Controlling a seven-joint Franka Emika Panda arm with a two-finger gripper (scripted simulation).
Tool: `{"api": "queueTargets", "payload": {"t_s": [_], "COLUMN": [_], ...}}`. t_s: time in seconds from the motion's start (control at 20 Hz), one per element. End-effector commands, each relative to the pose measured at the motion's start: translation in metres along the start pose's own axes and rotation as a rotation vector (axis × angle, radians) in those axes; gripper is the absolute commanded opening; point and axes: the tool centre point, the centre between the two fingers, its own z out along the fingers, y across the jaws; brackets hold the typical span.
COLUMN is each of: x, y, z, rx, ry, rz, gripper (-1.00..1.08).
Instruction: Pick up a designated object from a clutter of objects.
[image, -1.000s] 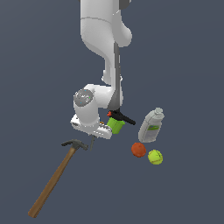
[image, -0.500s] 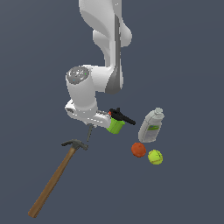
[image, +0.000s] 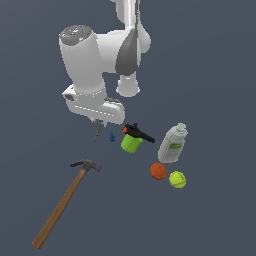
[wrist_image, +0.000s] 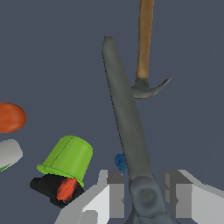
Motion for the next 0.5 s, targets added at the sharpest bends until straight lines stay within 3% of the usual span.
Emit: {"api": "queueTargets", "payload": {"t_s": [0.0, 0.45], "x": [-0.005, -0.020], "y": [0.003, 0.014], "z": [-0.028, -0.123], "rx": [0.000, -0.001], "ry": [0.000, -0.001], "rz": [0.000, 0.000], "gripper": [-1.00, -1.00]}}
